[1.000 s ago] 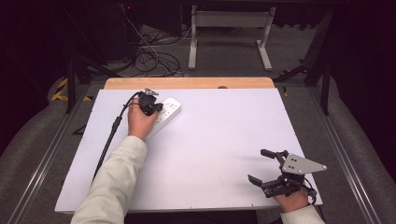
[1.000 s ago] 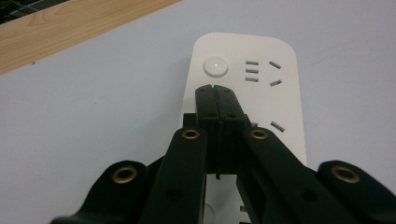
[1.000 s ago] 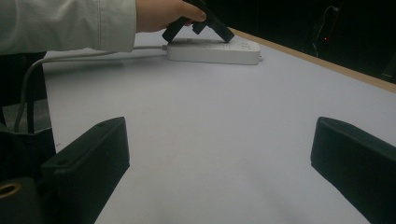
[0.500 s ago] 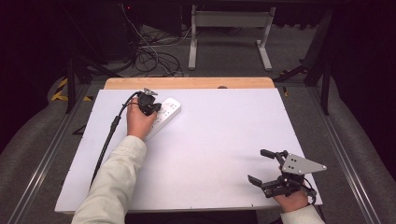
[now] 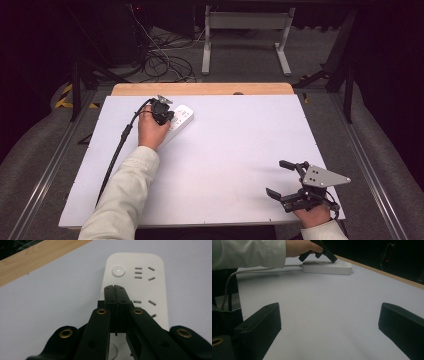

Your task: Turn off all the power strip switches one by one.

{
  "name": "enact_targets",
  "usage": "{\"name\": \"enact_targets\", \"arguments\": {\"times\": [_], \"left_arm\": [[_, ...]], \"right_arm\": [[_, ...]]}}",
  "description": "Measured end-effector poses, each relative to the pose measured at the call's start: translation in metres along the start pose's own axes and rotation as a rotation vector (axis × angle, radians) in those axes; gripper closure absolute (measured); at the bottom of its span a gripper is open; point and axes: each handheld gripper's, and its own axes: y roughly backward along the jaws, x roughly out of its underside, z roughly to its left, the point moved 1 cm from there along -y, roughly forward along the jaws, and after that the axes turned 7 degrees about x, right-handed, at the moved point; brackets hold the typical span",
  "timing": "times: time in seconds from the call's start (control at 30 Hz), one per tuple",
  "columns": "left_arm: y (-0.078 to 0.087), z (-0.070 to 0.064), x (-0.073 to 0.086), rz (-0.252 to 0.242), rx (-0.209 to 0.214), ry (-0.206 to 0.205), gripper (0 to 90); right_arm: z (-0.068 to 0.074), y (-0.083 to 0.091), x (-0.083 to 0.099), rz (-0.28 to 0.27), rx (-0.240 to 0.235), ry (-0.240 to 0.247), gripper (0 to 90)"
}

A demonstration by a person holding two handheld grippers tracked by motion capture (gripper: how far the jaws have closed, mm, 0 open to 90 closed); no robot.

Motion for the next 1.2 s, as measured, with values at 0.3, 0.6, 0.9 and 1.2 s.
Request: {"name": "enact_targets", "arguments": {"times": [0.3,0.6,0.9,1.2], "left_arm": [[0.001,0.003,0.002,-0.013,0.009,0.000,90.0],[0.000,0.002,0.002,-0.016,0.014,0.012,90.0],[-0.001,0.001,0.001,-0.009,0.002,-0.001,90.0],[-0.003,-0.008,-0.001,0.011,-0.052,-0.049,90.0]], "right_arm": [[0.001,-0.001,-0.001,0.006,0.002,0.004,4.9],[0.000,-0.001,0.000,0.003,-0.002,-0.001,5.0],[0.001,-0.001,0.000,0.004,-0.002,0.000,5.0],[0.001,-0.001,0.000,0.004,-0.004,-0.002,4.9]]}}
